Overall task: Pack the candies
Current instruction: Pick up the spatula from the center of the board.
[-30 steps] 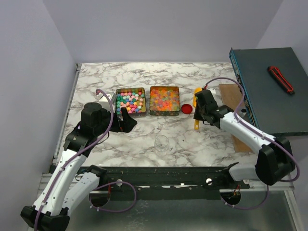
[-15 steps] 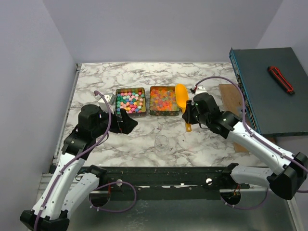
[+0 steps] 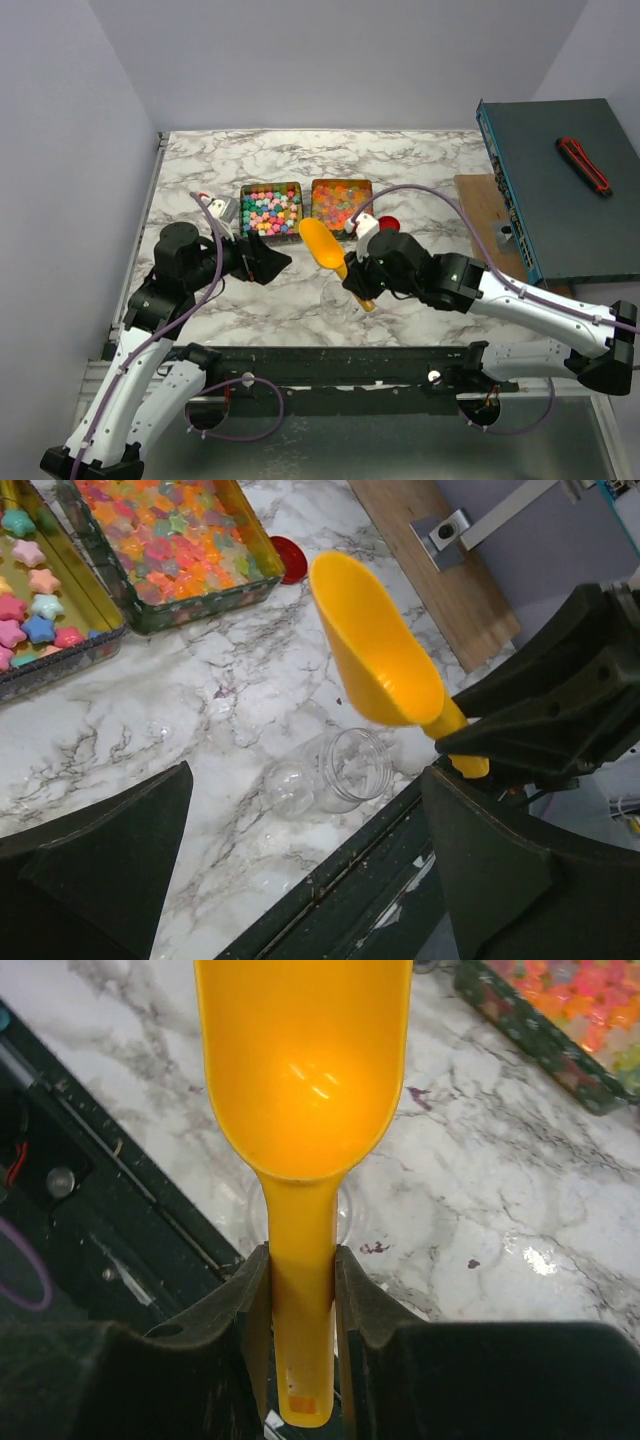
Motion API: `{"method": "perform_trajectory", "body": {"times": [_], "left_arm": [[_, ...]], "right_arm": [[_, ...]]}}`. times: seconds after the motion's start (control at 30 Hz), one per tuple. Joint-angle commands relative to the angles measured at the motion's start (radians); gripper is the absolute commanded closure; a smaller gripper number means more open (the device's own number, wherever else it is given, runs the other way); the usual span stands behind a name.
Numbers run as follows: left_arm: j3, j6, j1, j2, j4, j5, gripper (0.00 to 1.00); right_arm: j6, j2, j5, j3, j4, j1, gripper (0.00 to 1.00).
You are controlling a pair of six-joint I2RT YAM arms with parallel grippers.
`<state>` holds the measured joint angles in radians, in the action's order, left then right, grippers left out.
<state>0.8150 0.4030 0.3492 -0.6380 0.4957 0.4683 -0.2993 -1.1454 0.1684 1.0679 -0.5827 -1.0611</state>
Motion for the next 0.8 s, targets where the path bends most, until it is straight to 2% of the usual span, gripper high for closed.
{"method": "perform_trajectory", "body": {"times": [0.0, 0.2, 0.5, 0.77], "left_arm": [[0.016, 0.066, 0.005, 0.018, 0.021, 0.092, 0.01], [0.038, 0.095, 0.005, 0.047, 0.105, 0.107, 0.01], [0.049, 0.091, 0.005, 0.082, 0.224, 0.168, 0.02], [0.041, 0.079, 0.005, 0.106, 0.288, 0.235, 0.10]], "right_arm": [[0.065, -0.029, 0.043, 0.054, -0.065, -0.120, 0.99], [0.120, -0.038, 0.066, 0.046, -0.063, -0.235, 0.99], [0.241, -0.037, 0.085, 0.037, -0.065, -0.311, 0.99], [0.371, -0.020, 0.106, 0.016, -0.043, -0.375, 0.99]]}}
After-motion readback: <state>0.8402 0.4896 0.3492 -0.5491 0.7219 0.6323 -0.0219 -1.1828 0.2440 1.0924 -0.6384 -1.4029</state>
